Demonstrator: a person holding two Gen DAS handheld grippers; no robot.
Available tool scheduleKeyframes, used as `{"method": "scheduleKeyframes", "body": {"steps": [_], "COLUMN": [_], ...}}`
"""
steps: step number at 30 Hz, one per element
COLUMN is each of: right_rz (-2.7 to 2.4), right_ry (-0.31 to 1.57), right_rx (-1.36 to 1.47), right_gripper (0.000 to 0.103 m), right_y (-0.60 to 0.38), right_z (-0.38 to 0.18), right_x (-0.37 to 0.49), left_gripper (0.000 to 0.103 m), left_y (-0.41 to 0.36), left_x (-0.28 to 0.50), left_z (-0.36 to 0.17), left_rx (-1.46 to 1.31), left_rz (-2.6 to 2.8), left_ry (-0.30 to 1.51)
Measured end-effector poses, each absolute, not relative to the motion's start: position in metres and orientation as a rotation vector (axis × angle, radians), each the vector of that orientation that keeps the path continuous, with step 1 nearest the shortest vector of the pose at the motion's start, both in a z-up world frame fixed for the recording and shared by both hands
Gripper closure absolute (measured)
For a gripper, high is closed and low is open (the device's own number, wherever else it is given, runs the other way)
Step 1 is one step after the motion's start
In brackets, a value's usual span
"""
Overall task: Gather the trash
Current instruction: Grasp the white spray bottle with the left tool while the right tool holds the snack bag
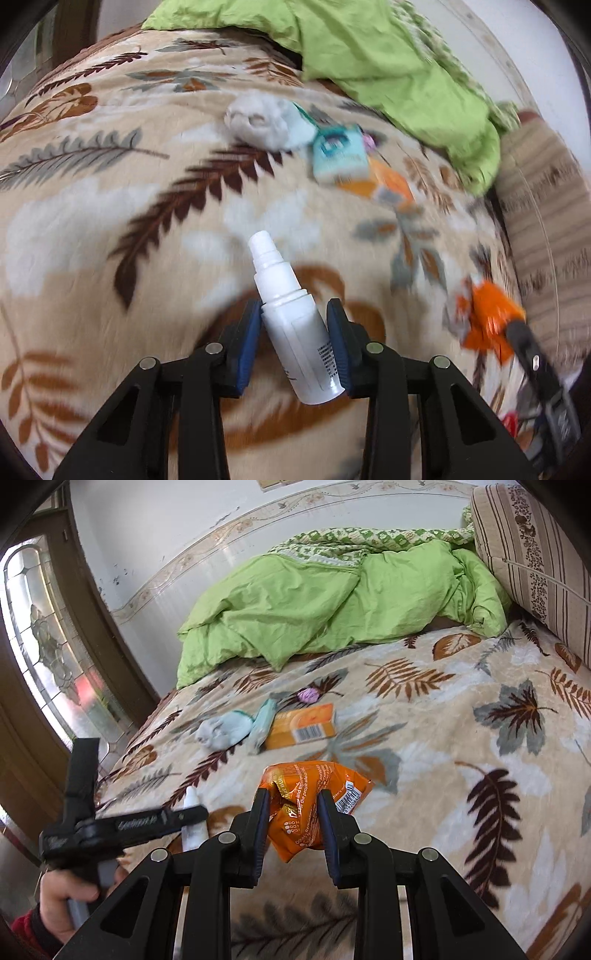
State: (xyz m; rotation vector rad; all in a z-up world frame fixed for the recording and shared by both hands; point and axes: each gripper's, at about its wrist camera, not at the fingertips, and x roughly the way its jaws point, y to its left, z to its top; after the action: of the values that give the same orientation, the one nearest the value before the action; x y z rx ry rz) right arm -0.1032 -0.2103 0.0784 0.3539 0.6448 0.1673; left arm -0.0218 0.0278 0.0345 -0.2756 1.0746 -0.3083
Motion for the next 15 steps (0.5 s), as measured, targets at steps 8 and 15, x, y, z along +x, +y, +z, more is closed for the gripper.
{"method": "scheduleKeyframes", "body": {"steps": [8,15], "right_rz": [0.152,0.139], "right_ry": [0.666,0.687], "right_rx": [0.368,0.353], "right_gripper": [0.075,0.075], "right_y": [-0.210,-0.206], "right_z": [0.073,0.069], "right_x": [-0.118,-0.116], "left_gripper": [0.071,0.074], "left_y": [0.008,0.004], "left_x": [-0.025,-0.042], "left_z": [0.022,0.025], "left_rx": [-0.177,-0.122], "left_rz": [-0.294,-0.270], "left_ry": [1.042,0.946]}}
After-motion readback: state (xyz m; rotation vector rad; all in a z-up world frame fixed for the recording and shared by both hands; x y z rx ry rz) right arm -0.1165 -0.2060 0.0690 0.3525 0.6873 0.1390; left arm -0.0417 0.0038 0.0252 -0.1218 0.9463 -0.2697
